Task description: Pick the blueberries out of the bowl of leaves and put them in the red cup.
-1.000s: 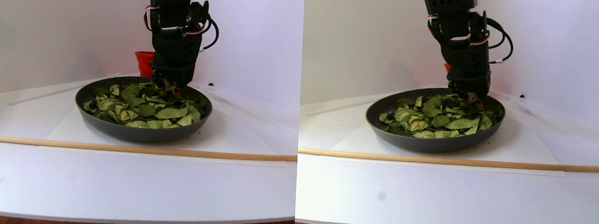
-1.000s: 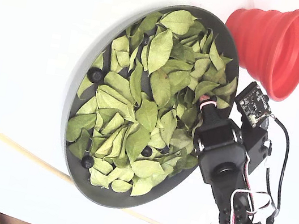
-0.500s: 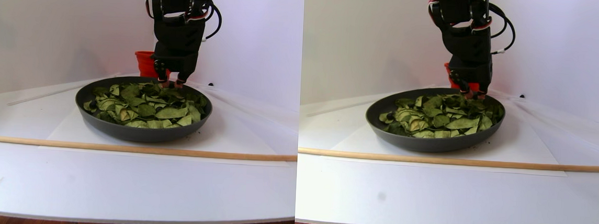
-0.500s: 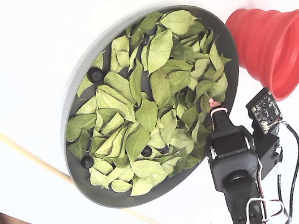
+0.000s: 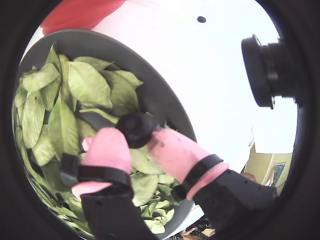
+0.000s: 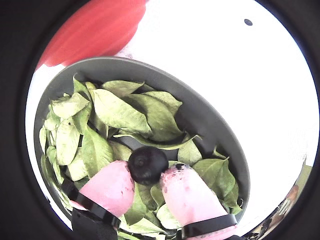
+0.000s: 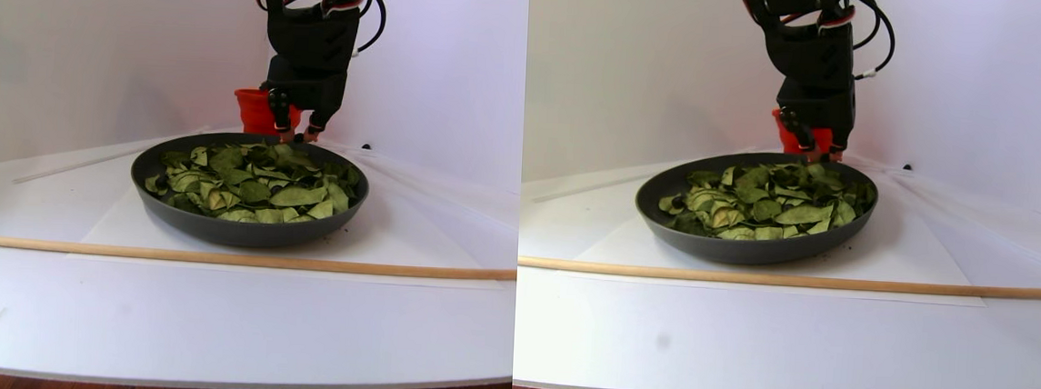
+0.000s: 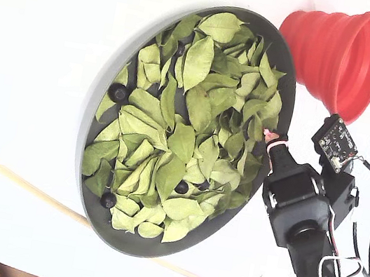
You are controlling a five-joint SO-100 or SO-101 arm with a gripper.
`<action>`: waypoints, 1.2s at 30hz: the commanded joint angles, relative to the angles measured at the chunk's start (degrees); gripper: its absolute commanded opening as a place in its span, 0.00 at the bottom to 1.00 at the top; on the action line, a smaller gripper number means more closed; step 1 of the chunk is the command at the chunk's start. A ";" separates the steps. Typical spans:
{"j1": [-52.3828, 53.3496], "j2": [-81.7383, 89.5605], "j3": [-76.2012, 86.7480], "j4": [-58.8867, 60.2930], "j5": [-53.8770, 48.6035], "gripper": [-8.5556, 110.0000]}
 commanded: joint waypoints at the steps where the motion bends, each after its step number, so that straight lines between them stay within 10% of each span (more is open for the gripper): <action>1: 0.88 9.23 0.09 0.44 -0.53 0.15; 36: -3.52 21.88 -1.76 3.52 -4.75 0.15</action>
